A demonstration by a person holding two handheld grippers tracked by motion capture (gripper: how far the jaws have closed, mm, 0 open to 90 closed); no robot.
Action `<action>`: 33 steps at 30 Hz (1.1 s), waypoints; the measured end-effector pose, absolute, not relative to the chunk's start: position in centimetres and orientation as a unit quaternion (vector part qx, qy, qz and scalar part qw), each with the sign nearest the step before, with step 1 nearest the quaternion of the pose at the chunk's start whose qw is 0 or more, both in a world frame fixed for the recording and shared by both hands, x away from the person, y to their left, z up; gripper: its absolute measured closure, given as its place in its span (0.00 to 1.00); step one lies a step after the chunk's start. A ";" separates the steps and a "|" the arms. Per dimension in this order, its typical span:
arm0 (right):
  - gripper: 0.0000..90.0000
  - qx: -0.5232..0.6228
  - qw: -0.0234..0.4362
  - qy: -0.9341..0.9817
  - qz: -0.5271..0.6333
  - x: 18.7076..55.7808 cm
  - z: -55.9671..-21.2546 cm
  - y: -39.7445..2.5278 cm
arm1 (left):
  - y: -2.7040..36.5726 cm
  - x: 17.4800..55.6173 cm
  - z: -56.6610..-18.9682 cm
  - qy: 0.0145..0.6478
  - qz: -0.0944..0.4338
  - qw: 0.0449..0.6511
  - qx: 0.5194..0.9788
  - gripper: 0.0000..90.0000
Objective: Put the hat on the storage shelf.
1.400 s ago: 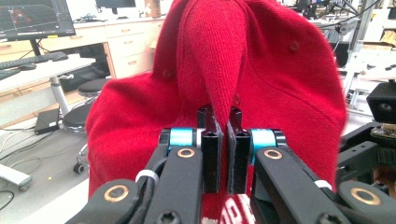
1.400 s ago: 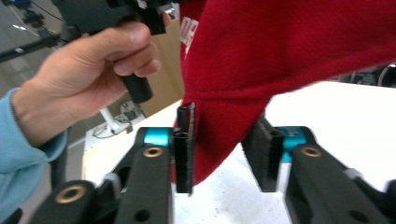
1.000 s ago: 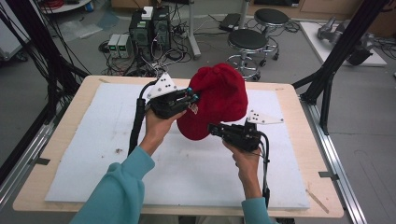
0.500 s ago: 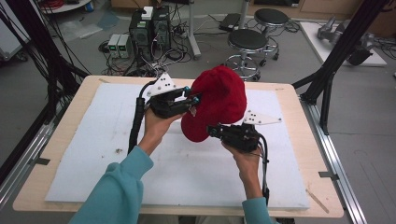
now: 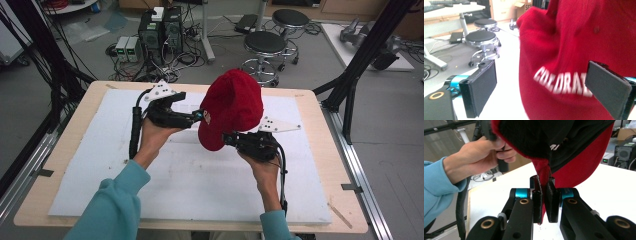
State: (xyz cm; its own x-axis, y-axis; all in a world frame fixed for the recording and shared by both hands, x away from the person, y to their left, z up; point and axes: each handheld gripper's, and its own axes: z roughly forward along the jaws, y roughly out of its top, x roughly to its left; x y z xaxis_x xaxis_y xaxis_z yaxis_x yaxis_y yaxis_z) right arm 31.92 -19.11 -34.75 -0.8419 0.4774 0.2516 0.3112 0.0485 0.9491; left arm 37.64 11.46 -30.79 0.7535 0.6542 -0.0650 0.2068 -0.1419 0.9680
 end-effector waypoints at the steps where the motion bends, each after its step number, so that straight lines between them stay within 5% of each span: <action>1: 0.95 0.277 0.067 0.722 0.631 31.9 -34.7 -19.1 | 12.1 37.5 -31.0 0.295 0.195 0.581 0.733 0.12; 23: 0.95 0.296 0.129 0.726 0.607 33.4 -32.7 -19.0 | 27.4 33.2 -37.6 0.347 0.237 0.496 0.760 0.13; 33: 0.95 0.311 0.155 0.728 0.590 35.2 -32.3 -18.7 | 30.8 30.4 -41.7 0.368 0.244 0.506 0.741 0.13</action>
